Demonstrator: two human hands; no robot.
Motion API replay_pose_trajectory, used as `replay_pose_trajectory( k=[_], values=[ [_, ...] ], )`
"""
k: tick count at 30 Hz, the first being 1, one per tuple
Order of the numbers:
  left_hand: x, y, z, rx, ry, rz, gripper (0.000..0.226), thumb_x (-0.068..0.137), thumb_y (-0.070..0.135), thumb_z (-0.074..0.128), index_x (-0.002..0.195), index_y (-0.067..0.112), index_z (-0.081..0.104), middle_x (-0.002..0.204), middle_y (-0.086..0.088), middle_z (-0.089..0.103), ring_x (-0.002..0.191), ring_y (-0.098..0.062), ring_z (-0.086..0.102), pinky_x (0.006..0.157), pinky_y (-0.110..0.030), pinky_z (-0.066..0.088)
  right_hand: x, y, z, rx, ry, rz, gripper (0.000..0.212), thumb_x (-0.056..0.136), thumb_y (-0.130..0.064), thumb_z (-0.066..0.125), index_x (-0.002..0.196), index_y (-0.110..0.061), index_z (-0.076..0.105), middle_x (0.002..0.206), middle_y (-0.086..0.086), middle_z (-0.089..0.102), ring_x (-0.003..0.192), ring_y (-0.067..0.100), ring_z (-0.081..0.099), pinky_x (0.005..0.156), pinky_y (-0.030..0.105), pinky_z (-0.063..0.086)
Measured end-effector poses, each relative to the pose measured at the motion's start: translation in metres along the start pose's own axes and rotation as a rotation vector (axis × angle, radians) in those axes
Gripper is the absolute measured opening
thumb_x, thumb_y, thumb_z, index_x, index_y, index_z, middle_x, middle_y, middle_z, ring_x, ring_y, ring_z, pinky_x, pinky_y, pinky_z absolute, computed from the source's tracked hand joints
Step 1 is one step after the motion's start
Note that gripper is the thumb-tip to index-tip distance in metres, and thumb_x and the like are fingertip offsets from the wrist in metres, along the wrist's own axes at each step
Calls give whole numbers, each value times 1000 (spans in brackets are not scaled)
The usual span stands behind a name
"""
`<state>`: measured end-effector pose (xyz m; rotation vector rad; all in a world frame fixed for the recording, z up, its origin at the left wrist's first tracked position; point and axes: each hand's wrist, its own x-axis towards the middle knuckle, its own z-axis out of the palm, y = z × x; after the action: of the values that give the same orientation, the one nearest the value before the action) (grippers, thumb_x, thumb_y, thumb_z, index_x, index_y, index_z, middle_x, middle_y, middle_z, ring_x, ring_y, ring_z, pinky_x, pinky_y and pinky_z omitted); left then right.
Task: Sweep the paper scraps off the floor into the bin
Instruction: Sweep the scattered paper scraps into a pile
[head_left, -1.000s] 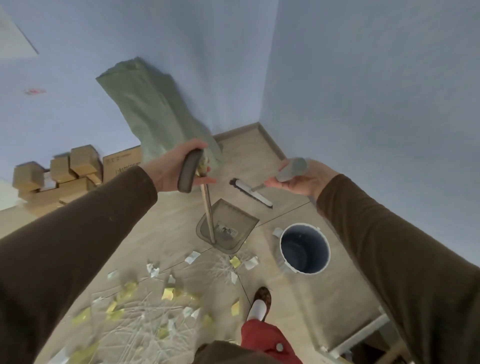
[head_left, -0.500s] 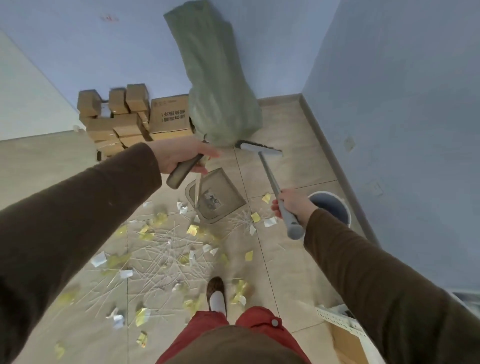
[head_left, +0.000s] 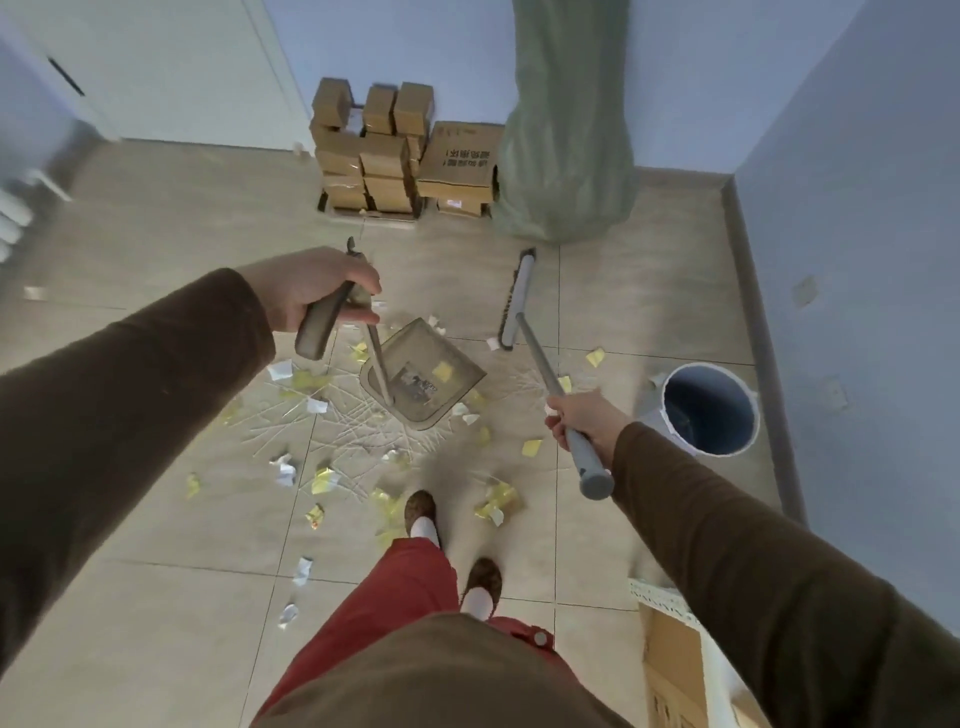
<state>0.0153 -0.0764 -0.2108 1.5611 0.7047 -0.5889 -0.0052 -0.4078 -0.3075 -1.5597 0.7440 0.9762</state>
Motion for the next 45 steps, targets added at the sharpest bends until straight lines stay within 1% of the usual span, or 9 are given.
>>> replay_pose_trajectory(
  k=[4,8,20,24,27,31,35,40,45],
  values=[
    [-40,-42,-36,-87,67,-5,45,85,3,67,127,-4,53,136,-20,49,96,-37,73,86,-34,58,-9,19,33,-56,-38,4,13,103,-17,41,98,-9,50,71,6,52,41,9,44,33,14,40],
    [-71,-73,-67,-138,122,-12,43,85,3,66,125,-4,54,138,-20,47,95,-40,72,84,-36,59,-21,36,67,-97,-78,-17,21,101,-16,41,83,-9,48,72,6,53,50,11,43,34,14,39],
    [-168,-179,-191,-259,274,-25,19,87,3,63,105,1,58,142,-23,51,100,-41,71,86,-41,57,-51,77,202,-294,-137,-118,9,98,-11,42,94,-8,49,75,8,54,46,11,46,35,17,41],
    [-207,-226,-243,-242,268,-34,35,83,19,75,109,0,59,137,-23,56,102,-41,70,86,-40,57,-69,106,271,-285,-141,-112,12,98,-8,40,90,-6,48,74,10,54,39,10,45,34,16,40],
    [-238,-268,-285,-232,238,-50,68,59,32,90,111,-1,61,130,-22,60,103,-40,70,85,-42,58,-86,133,324,-244,-141,-101,11,99,-7,40,90,-5,47,74,11,53,47,12,44,33,16,40],
    [-272,-328,-341,-223,223,-75,35,85,14,72,113,-4,62,128,-25,63,100,-39,71,81,-39,59,-106,170,388,-220,-123,-115,14,99,-7,42,87,-5,47,75,12,52,44,12,45,35,16,42],
    [-300,-383,-388,-231,226,-116,39,88,9,68,122,-8,58,126,-26,62,97,-40,72,78,-39,60,-125,198,438,-219,-117,-112,15,99,-6,41,85,-5,46,73,11,51,51,14,44,34,16,42],
    [-319,-439,-429,-232,251,-156,35,88,7,67,120,-5,60,126,-26,59,97,-42,71,77,-43,59,-144,220,474,-240,-137,-88,12,99,-6,41,88,-5,46,72,10,52,41,12,45,34,16,41],
    [-322,-495,-451,-264,268,-210,32,84,2,67,115,-5,61,131,-25,54,98,-42,71,89,-42,54,-153,234,492,-276,-129,-78,9,97,-6,40,91,-5,47,74,10,53,49,13,44,34,17,41]
  ],
)
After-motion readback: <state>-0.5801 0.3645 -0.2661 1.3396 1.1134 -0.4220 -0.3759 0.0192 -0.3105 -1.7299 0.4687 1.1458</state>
